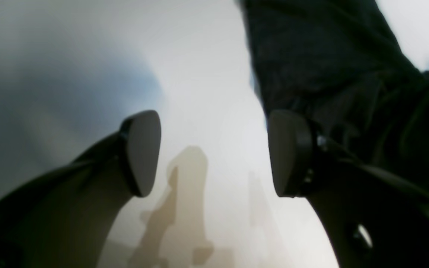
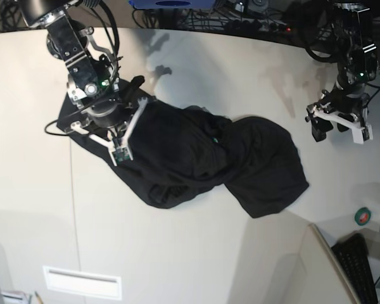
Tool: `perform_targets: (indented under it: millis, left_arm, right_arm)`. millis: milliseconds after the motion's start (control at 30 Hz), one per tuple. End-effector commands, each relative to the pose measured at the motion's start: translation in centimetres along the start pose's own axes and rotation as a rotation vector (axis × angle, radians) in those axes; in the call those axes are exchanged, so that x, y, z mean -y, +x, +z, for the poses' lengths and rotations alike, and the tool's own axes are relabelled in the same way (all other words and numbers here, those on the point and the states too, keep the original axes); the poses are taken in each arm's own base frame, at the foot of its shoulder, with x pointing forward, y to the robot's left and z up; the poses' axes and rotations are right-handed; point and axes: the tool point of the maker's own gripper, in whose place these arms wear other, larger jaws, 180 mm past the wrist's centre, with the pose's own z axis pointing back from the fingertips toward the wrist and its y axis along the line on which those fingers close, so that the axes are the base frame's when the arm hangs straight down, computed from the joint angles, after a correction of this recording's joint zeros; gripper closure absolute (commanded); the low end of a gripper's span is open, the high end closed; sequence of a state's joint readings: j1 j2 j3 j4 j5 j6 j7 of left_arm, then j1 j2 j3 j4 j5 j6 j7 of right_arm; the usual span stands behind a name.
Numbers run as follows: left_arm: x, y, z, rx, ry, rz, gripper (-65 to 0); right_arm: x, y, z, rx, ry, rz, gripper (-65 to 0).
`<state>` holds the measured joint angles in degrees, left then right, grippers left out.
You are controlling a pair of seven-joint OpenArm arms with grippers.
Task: Layout the t-shirt on the table in an organized manner, then fold the t-shirt properly
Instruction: 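Release the shirt and pull the right gripper back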
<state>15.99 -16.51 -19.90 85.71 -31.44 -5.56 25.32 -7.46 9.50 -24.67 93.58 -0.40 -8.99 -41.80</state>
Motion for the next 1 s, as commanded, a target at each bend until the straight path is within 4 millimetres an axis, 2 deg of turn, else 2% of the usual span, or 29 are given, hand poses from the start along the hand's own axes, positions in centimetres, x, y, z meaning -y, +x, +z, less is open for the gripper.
perform_targets:
  millis: [0, 33, 67, 100, 133, 267, 367, 467, 500, 667, 800, 900, 967]
  left_arm:
    - [1.3, 2.0, -0.4, 0.053, -0.04, -0.022, -35.5]
    - [2.5, 2.5, -0.9, 0.061, -0.065, -0.027, -28.1]
    - [3.4, 2.7, -1.4, 0.059, -0.085, -0.032, -19.3]
    - [4.4, 2.8, -2.0, 0.057, -0.106, -0.035, -9.5]
    - [5.3, 2.7, -2.8, 0.046, -0.124, -0.033, 0.0]
    - [6.2, 1.0, -5.6, -0.033, -0.101, -0.026, 0.0]
    - [7.3, -1.6, -6.9, -0.117, -0.095, -0.065, 0.0]
    - [7.5, -3.7, -6.6, -0.177, -0.11, -0.143, 0.0]
    - [7.1, -4.9, -6.1, -0.203, -0.107, -0.157, 0.0]
    - [5.0, -8.1, -3.8, -0.309, -0.09, -0.205, 0.0]
    - [5.5, -9.7, -1.8, -0.351, -0.115, -0.222, 0.0]
    - [7.6, -10.2, -0.4, -0.351, -0.172, -0.225, 0.0]
    - [10.7, -10.6, 0.5, -0.355, -0.235, -0.213, 0.0]
  right_arm:
    - [-0.4, 0.4, -0.1, 0.014, 0.012, -0.001, -17.9]
    - [-0.3, -0.2, -0.4, -0.002, 0.009, 0.001, -18.2]
    - [-0.3, -0.7, -0.7, -0.02, 0.007, 0.001, -15.3]
    - [-0.3, -1.2, -1.0, -0.035, 0.008, 0.005, -9.8]
    - [-0.4, -1.7, -1.3, -0.053, 0.008, 0.008, -0.2]
    - [-1.0, -3.7, -2.5, -0.122, 0.015, 0.0, 0.0]
    - [-0.3, -5.6, -3.8, -0.193, -0.004, 0.012, 0.0]
    - [3.1, -7.0, -5.5, -0.253, -0.073, -0.042, 0.0]
    - [4.3, -7.1, -6.1, -0.252, -0.096, -0.059, 0.0]
    - [11.4, -7.4, -9.2, -0.274, -0.22, -0.108, 0.0]
    - [15.3, -4.7, -11.2, -0.238, -0.279, -0.108, 0.0]
    - [17.8, -1.3, -12.0, -0.173, -0.315, -0.108, 0.0]
    - [19.3, 1.5, -12.0, -0.129, -0.335, -0.114, 0.0]
